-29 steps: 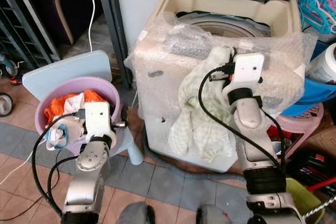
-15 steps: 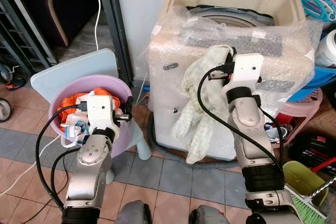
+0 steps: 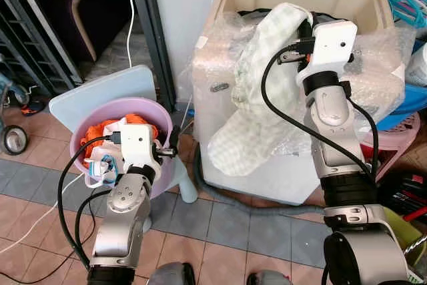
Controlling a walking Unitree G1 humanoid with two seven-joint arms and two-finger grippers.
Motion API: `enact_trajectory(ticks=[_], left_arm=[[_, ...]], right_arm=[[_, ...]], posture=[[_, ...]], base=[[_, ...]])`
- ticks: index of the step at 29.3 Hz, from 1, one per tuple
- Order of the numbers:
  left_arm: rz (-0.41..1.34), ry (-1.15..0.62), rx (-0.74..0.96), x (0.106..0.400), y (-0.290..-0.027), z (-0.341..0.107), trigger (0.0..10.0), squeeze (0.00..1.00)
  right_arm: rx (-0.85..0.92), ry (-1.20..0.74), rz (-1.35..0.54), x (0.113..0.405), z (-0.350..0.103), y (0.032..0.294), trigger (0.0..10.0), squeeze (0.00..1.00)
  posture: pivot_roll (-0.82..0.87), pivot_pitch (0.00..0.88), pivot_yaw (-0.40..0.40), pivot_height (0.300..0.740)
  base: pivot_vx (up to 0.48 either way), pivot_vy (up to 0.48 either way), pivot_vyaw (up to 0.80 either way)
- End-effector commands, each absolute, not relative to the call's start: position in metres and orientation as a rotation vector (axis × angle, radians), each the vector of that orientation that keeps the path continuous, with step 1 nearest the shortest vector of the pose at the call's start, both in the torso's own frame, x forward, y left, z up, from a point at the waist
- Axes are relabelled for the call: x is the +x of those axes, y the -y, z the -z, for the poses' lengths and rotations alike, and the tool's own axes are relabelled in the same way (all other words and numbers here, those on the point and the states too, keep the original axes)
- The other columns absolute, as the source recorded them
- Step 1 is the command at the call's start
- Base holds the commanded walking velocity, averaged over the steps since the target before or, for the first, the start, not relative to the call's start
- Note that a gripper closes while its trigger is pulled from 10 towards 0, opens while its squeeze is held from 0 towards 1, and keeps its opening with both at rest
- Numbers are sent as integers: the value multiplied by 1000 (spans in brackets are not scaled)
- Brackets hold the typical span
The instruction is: Clothes washing
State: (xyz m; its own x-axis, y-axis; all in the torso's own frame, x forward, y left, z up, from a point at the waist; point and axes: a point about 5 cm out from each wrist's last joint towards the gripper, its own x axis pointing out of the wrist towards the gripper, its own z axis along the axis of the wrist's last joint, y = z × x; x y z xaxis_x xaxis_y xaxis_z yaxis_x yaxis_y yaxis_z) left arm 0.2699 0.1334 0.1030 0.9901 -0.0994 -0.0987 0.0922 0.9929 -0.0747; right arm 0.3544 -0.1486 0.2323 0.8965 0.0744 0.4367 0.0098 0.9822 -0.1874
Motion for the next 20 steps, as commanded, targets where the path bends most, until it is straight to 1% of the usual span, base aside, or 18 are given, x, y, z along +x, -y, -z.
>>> enact_trajectory(ticks=[1,4,5,10,14,17,20], left_arm=[[97,-104,-72,269,-135,-103,10000,0],[97,-104,-68,269,-135,-103,10000,0],[97,-104,-66,270,-135,-103,10000,0],[98,-101,-64,272,-133,-103,10000,0],[81,-84,-57,273,-133,-106,10000,0],[38,-85,-46,274,-137,-107,10000,0],[41,-89,-47,273,-137,-106,10000,0]], right_arm=[[-192,489,-54,355,-237,143,10000,0],[-215,500,-61,357,-241,143,10000,0],[-248,528,-71,359,-249,143,10000,0],[-244,584,-63,368,-275,148,10000,0],[-250,596,-78,371,-280,147,10000,0],[-274,604,-141,374,-287,142,10000,0],[-282,605,-193,378,-292,136,10000,0]], posture=[[-13,89,59,740],[-16,90,61,740],[-18,88,62,740],[-15,83,57,740],[-9,81,50,740],[-2,80,46,740],[0,78,45,740]], base=[[480,0,0],[480,0,0],[480,0,0],[480,0,0],[480,0,0],[323,0,0],[0,0,0]])
